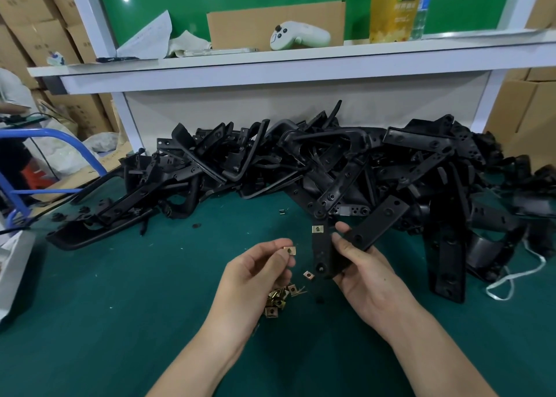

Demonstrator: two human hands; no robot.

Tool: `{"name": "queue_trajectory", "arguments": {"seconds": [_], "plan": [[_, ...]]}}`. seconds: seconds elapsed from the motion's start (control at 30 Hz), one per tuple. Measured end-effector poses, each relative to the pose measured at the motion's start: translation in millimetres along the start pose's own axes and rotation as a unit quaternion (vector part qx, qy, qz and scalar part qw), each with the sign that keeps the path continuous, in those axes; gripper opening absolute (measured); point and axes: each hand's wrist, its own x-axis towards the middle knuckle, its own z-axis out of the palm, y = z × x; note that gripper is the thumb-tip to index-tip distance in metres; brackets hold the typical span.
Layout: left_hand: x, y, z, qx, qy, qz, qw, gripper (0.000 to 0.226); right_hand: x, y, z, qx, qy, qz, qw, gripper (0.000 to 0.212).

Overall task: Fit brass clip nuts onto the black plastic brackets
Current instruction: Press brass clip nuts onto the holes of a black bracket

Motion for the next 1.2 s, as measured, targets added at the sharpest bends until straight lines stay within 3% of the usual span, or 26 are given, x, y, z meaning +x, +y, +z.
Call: {"name": "queue_trajectory", "arguments": {"seconds": [0.17,0.37,1.2], "plan": [[-3,-3,2,0.044,-0.030,-0.001,0.999,0.025,0,0,0,-0.009,-0.002,-0.003,1.000,0.048],[-4,-9,7,0.019,-0.044,-0.028,0.998,0.020,-1,0,0,-0.020,-0.003,-0.004,1.000,0.045],[-4,-10,13,-0.012,-0.031,-0.036,0.999,0.025,-4,2,3,-0.048,-0.023,-0.011,0.999,0.044]]}}
